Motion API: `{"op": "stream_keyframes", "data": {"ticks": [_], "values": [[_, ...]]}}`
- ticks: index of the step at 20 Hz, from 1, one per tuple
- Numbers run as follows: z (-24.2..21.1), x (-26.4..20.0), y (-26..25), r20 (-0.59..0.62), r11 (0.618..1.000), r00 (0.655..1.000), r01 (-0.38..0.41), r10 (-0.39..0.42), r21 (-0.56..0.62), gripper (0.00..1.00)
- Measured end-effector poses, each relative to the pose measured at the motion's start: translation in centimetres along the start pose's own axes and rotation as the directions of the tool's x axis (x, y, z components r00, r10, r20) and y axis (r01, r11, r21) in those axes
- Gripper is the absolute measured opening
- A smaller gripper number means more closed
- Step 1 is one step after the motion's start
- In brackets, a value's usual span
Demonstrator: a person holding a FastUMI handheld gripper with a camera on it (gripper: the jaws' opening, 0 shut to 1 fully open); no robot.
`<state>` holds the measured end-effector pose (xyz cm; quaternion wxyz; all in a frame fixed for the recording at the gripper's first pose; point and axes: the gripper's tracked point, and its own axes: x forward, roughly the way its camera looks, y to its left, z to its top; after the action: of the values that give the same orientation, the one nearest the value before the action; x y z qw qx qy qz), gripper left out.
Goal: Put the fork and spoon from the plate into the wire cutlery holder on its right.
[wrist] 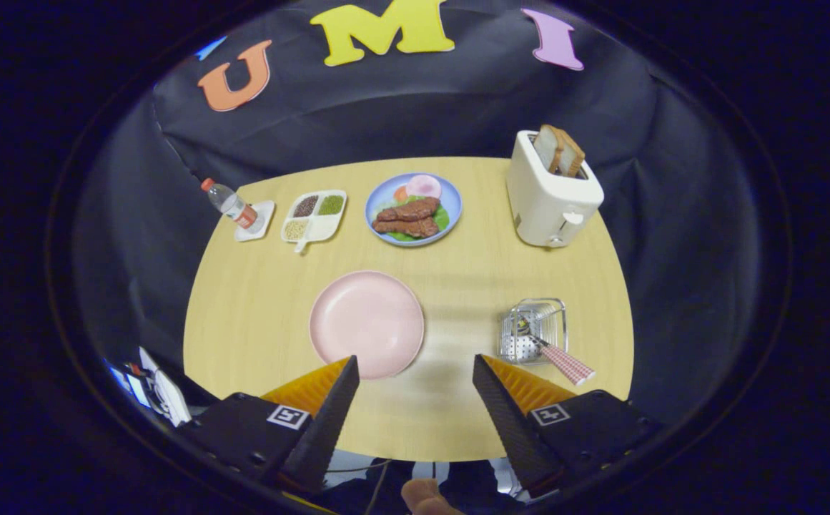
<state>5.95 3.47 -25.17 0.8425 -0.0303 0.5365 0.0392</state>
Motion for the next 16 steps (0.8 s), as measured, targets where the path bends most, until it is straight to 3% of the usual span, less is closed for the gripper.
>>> {"op": "stream_keyframes", "data": {"ticks": [3,7,12,16], "values": [[1.1,-1.4,2.0,0.142,1.0,0.99,0.028,-0.028,-0.001,0.97],[3.0,-5.1,4.6,0.332,0.999,0.942,0.047,-0.041,-0.009,0.97],[4.9,-9.7,6.9,0.541,0.996,0.838,0.084,-0.065,-0.011,0.97],[5.9,-13.0,8.2,0.683,0.996,0.727,0.086,-0.065,0.003,0.97]]}}
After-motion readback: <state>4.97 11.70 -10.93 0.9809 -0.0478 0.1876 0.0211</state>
